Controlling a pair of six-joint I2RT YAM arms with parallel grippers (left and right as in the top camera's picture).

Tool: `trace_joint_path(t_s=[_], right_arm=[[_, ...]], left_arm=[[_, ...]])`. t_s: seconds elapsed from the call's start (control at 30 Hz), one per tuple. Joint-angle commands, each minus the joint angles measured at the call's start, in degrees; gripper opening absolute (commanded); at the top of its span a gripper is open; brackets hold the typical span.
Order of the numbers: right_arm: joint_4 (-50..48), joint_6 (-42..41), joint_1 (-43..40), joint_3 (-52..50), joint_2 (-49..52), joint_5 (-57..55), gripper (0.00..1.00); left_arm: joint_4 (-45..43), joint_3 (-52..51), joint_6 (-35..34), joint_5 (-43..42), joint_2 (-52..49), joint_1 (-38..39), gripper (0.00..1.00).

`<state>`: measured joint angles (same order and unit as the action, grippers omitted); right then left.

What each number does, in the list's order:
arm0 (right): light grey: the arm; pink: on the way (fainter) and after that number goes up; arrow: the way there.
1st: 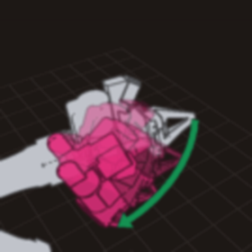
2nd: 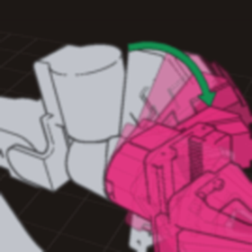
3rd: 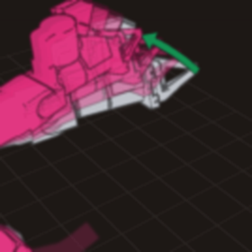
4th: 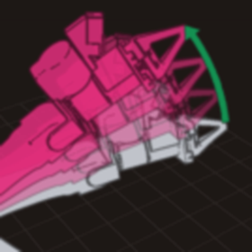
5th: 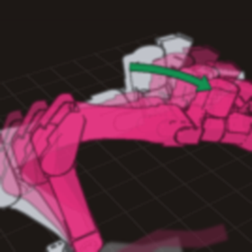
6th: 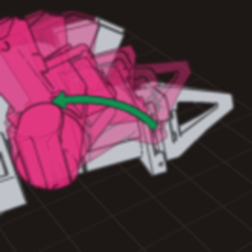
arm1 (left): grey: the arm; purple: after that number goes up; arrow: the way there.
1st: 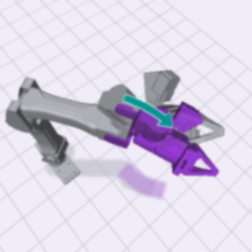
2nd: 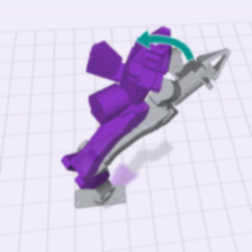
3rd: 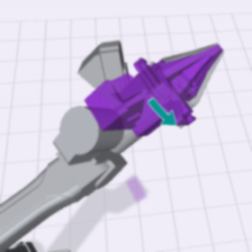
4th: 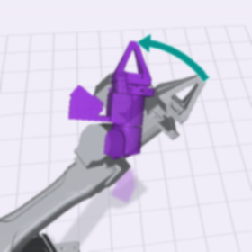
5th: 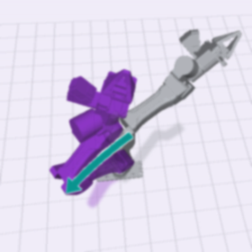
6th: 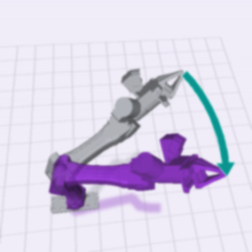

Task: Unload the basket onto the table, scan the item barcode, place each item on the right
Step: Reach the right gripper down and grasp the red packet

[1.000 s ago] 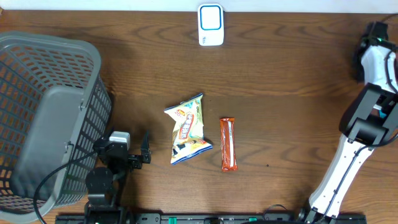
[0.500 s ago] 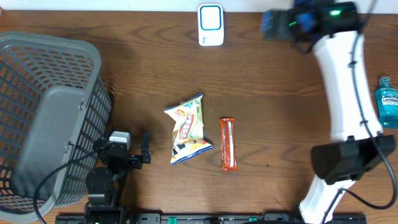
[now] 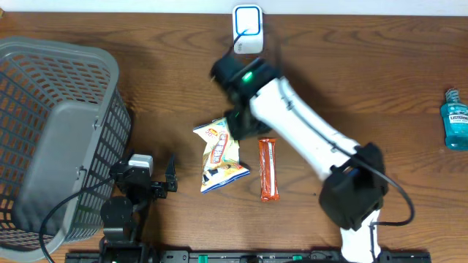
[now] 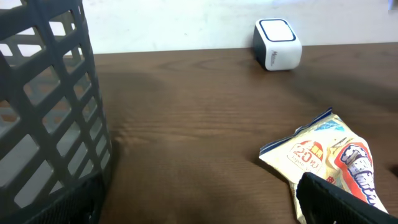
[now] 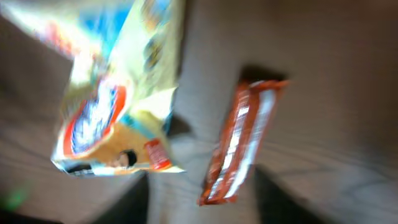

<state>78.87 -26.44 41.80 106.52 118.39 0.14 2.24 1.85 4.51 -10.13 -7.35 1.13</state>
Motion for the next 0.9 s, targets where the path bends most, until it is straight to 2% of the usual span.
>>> trace_joint_path(t_s=[0.0,0.4,0.57,0.67,0.77,0.87], right_arm=[[-1.38,-1.29,3.32,-7.17,-0.37,-1.33,0.14],[-4.59,-3.78,5.88,-25.38,-0.37,-0.42,0.01],[-6.47,-4.28,5.64,-33.33,-0.37,0.31,0.01],[-5.97,-6.10,4.22,-35.17,-0.37,-3.65,0.01],[-4.07,-10.34,0.92,-34.51,-0.55,-12.48,0.01],[-3.41,-12.72,-3.56,-32.44,-0.55,-19.32,0.10]], left_arm=[[0.68,-1.62,-0.26,0.13,0.15,-0.09,0.98],[0.68,-1.62,-0.26,0.13,0.15,-0.09,0.98],[0.68,-1.62,-0.26,0.13,0.15,-0.09,0.98],[0.68,-1.62,-0.26,0.13,0.15,-0.09,0.98],[0.68,-1.62,-0.26,0.13,0.15,-0.09,0.98],[0.68,-1.62,-0.26,0.13,0.15,-0.09,0.98]])
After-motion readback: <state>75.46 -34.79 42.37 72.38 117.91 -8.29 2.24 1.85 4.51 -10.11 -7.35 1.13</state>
